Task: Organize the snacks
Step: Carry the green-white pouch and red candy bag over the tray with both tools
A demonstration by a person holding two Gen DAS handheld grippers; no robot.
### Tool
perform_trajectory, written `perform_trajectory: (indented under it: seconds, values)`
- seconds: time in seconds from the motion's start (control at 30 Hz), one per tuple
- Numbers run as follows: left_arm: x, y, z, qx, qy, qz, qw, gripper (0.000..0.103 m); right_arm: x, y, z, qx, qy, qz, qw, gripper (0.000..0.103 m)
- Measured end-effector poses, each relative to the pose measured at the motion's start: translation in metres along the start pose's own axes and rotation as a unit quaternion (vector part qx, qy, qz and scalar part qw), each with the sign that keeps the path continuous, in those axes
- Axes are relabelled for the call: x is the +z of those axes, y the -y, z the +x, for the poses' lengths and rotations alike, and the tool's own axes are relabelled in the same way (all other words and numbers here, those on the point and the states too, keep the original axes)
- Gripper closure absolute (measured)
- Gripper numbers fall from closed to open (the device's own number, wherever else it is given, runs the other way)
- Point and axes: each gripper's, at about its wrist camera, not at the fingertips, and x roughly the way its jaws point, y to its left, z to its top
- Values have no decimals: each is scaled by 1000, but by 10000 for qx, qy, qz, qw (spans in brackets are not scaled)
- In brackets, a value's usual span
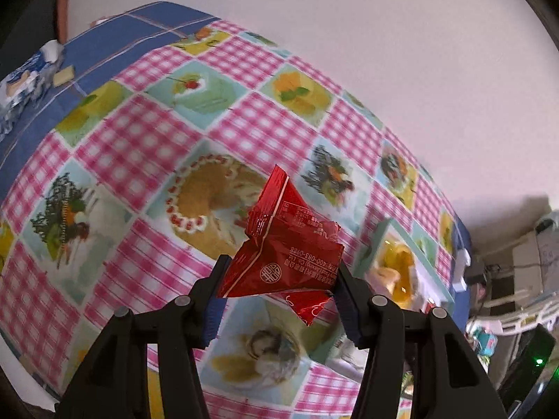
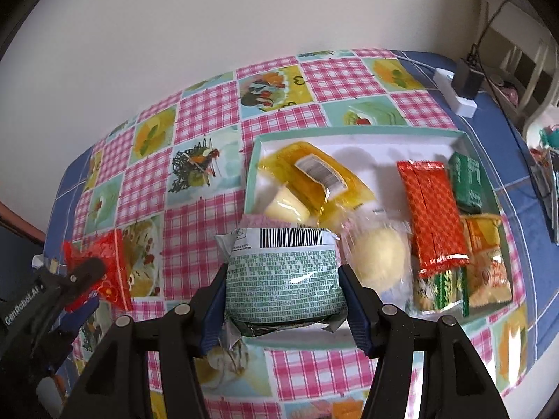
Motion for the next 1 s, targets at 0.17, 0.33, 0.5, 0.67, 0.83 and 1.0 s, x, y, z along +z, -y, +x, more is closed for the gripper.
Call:
perform_trajectory:
  seconds: [0.17, 0.33, 0.5, 0.67, 0.83, 1.0]
  values:
    - [-5, 18, -1, -232, -22, 295, 9993, 46, 5, 14, -2, 10, 55, 221, 9997, 40]
    - [-15, 46, 5, -456, -135, 722, 9963, 46, 13, 48, -8, -318, 230, 680, 9969, 40]
    - [-37, 79, 17, -632, -406, 1247, 9893, 46, 15, 96, -8, -633, 162, 1355, 9886, 40]
    - [-60, 100, 35, -719, -856, 1607, 9807, 46, 12, 123, -2, -760, 26, 1658, 9832, 40]
    - [-77, 113, 53, -651, -1200, 1857, 9731, 45, 11, 125, 11, -768, -202, 1623, 9835, 40]
    - [-86, 114, 71, -665, -1527, 1829, 9689, 45, 12, 122, 23, -837, -335, 1498, 9846, 40]
